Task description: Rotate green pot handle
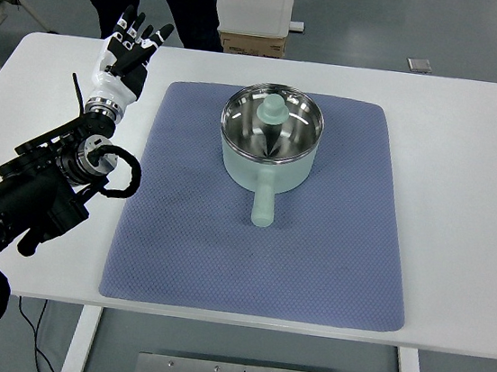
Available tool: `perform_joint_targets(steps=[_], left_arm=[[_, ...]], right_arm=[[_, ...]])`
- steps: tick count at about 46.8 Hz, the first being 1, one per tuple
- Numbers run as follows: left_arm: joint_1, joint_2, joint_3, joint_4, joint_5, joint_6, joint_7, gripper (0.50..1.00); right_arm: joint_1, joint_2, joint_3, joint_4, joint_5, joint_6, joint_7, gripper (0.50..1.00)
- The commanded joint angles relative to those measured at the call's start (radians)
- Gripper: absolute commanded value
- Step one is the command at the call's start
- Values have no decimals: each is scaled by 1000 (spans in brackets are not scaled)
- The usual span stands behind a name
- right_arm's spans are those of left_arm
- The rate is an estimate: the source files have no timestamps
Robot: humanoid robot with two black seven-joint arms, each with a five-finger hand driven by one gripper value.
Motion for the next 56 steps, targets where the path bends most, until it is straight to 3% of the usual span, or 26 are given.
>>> perform_joint_targets(steps=[1, 25, 31, 36, 47, 56], left_arm=[[0, 0, 0, -2, 0, 0, 0, 1000], [-1, 0, 1, -5, 6, -14, -3, 1000], [-9, 14, 1, -5, 104, -42, -8, 1000], [-9, 44, 0, -5, 182, -77, -9, 1000], [-28, 106, 5, -17, 261, -86, -8, 1000], [-72, 185, 5, -37, 454, -181, -5, 1000]], right_arm=[[1, 0, 0, 1, 0, 0, 0, 1000], [1, 0, 0, -2, 0, 0, 0, 1000], [1, 0, 0, -2, 0, 0, 0, 1000], [-1, 0, 0, 1, 0, 0, 0, 1000], [-1, 0, 0, -2, 0, 0, 0, 1000], [-1, 0, 0, -2, 0, 0, 0, 1000]])
